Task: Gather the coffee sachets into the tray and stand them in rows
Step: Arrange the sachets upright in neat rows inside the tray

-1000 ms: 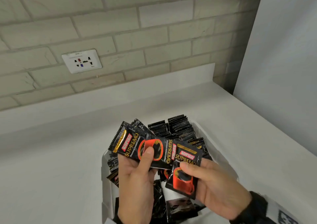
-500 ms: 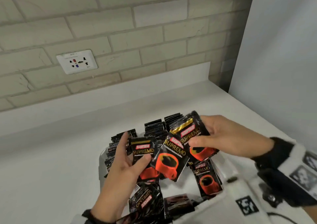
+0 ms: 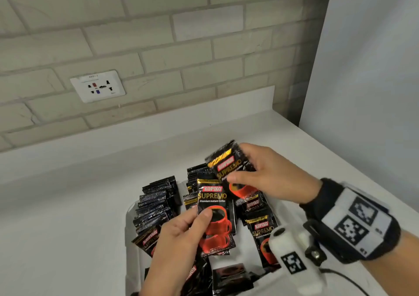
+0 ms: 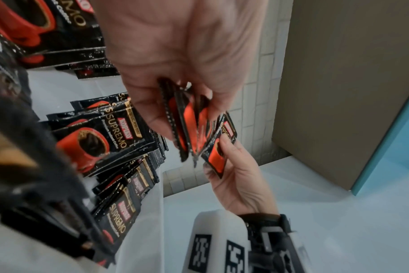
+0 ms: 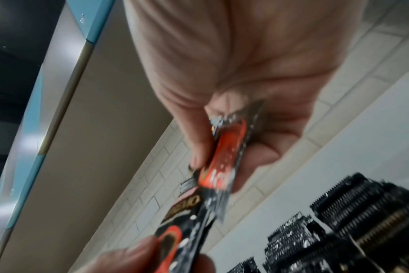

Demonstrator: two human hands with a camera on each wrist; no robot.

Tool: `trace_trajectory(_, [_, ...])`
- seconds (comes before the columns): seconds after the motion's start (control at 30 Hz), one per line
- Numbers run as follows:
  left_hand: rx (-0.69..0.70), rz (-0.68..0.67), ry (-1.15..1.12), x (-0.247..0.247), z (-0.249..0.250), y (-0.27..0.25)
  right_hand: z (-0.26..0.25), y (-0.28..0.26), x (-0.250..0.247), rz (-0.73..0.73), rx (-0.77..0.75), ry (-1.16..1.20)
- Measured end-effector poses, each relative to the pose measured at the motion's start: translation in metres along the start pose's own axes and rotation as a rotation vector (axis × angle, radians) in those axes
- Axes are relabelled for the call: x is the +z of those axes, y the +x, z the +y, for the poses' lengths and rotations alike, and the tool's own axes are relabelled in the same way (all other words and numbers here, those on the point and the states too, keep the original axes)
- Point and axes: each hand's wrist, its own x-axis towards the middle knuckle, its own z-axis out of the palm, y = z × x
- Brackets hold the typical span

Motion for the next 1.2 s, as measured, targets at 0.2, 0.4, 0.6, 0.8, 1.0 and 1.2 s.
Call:
trace_trajectory(0.2, [0.058,0.107,-0.025,0.006,0.001,0.004,0.011,-0.023,0.022,0.173,0.122,0.527])
trace_trajectory(0.4, [0.175,0.031,-0.021,0.023,0.002,-0.003,0.016,-0.031,0.05,0.32,0.121,0.494])
trace_trajectory(0.6, [0.228,-0.08,0.051,0.025,0.002,-0.005,0.012,-0.032,0.06,0.341,0.062,0.292])
trace_trajectory(0.8, [0.255,-0.104,0.214,0.012,-0.005,-0.009,0.012,-0.035,0.042,0.284,-0.015,0.103])
trace_trajectory(1.0, [0.334,-0.135,0.389,-0.017,0.009,-0.025,-0.033,-0.019,0.015,-0.19,-0.051,-0.414])
trace_trajectory(1.2, [0.385,0.288,0.216,-0.062,0.037,-0.032,-0.066,0.012,0.028,-0.24,-0.109,-0.426])
